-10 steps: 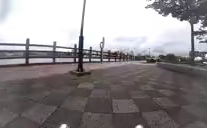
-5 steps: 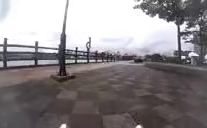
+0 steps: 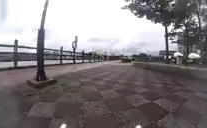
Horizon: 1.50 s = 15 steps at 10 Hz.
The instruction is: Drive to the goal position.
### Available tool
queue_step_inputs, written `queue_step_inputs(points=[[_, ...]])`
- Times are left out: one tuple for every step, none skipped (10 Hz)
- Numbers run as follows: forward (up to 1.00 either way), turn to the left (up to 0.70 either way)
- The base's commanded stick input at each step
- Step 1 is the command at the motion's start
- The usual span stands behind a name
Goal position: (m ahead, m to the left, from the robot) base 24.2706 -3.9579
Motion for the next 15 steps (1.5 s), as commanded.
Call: queue_step_inputs(points=[[0.85,0.01],[0.85,0.01],[0.85,0.01],[0.85,0.01],[0.85,0.01],[0.85,0.01],[0.85,0.01],[0.85,0.01],[0.85,0.01],[0.85,0.01],[0.85,0.01],[0.85,0.01],[0.85,0.01],[0.85,0.01],[0.85,0.01]])
